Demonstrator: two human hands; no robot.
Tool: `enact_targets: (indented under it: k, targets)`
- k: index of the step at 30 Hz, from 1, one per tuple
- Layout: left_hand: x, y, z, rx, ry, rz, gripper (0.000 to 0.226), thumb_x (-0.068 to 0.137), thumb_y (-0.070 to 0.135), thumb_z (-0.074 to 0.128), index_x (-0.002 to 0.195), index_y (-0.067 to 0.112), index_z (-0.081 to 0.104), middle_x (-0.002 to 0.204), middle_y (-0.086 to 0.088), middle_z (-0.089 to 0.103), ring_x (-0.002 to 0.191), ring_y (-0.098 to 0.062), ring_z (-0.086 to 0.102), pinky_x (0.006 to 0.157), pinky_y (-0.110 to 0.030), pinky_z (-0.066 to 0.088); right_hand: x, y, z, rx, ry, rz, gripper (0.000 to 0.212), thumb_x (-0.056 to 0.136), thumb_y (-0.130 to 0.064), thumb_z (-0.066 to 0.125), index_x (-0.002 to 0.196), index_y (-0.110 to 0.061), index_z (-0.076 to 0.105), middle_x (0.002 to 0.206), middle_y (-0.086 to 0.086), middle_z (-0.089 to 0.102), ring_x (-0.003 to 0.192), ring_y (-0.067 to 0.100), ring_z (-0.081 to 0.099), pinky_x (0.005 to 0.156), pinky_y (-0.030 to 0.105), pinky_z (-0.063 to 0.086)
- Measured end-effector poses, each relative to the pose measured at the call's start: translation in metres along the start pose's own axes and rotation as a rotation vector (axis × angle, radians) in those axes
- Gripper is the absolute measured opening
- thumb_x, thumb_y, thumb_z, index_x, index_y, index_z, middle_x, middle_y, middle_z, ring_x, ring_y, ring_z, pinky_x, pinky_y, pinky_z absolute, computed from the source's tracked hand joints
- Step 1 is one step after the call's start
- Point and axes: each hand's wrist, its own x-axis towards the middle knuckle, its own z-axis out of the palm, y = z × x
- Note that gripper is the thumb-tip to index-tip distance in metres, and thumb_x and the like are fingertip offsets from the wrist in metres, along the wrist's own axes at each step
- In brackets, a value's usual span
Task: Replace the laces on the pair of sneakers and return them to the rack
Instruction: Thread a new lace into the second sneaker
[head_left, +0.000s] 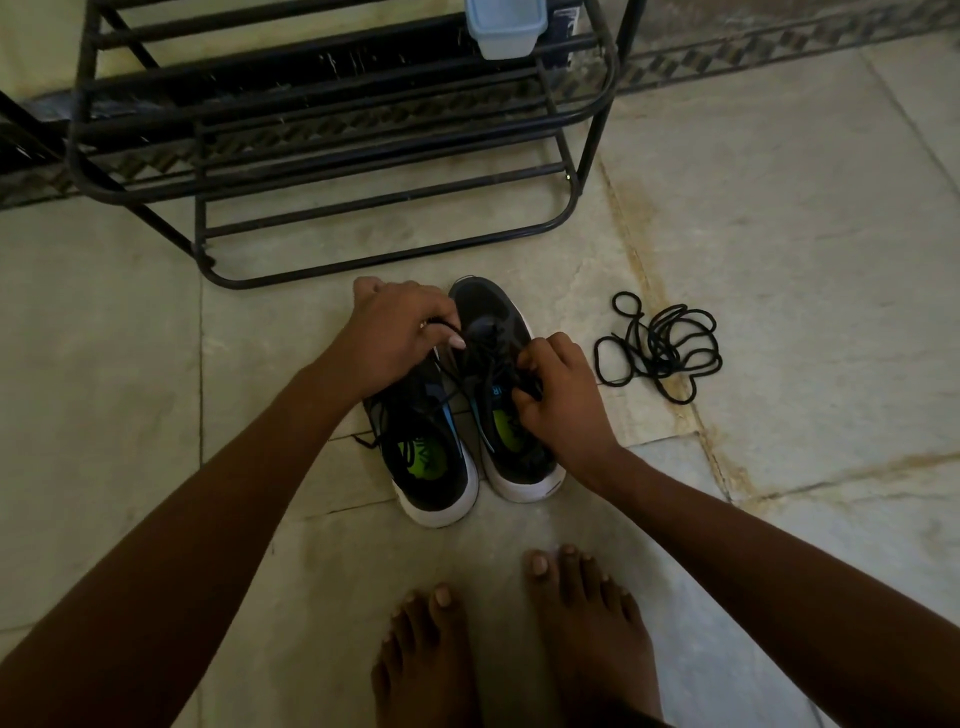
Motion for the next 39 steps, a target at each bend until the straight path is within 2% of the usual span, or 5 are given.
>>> enact_targets:
  k: [15,21,25,34,39]
  targets:
    - [-0.021,0.034,-0.042,-0.388,0.187,0.124,0.008,0.094,0.018,0.072,0.098,0.014,0.076,0.092,0.009,0.072,0.084,-0.008,0.069,0.076,-0.032,0.057,0.007,-0.005,-0.021,0.141,-0.037,-0.031,0.034,0.074,-0.027,0.074,0.104,-0.017,0.060,0.103,0.000,0.056,0.097,0.021,0.054,0.080,0.032,0.045]
    - [-0.015,0.050,-0.056,-0.463,0.280,0.164,0.014,0.095,0.018,0.073,0.103,0.008,0.077,0.096,0.001,0.075,0.083,-0.021,0.072,0.076,-0.050,0.058,0.031,-0.048,-0.046,0.728,-0.289,-0.047,0.042,0.083,0.013,0.060,0.118,0.000,0.041,0.119,0.014,0.067,0.118,0.019,0.064,0.089,0.037,0.054]
    - [-0.013,0.040,-0.054,-0.408,0.410,0.082,0.013,0.096,0.016,0.071,0.104,0.008,0.076,0.096,0.003,0.074,0.089,-0.003,0.070,0.082,-0.022,0.056,0.046,-0.064,-0.057,0.998,-0.291,0.031,0.034,0.085,0.020,0.050,0.112,0.003,0.038,0.093,0.035,0.064,0.084,0.039,0.065,0.078,0.044,0.052]
    - [-0.031,-0.001,-0.024,-0.185,0.325,-0.276,0.016,0.099,0.012,0.064,0.106,0.010,0.078,0.092,-0.001,0.072,0.088,-0.011,0.064,0.087,-0.031,0.052,0.055,-0.048,-0.064,0.893,-0.152,-0.007,0.018,0.085,0.015,0.056,0.099,0.003,0.057,0.089,0.028,0.066,0.079,0.033,0.065,0.074,0.033,0.054]
    - [-0.037,-0.006,-0.021,-0.044,0.281,-0.404,0.019,0.101,0.017,0.062,0.106,0.008,0.077,0.095,-0.012,0.072,0.087,-0.023,0.066,0.080,-0.031,0.047,0.056,-0.035,-0.058,0.785,-0.076,0.007,0.016,0.080,0.007,0.066,0.096,0.006,0.062,0.092,0.023,0.067,0.093,0.044,0.065,0.087,0.058,0.055]
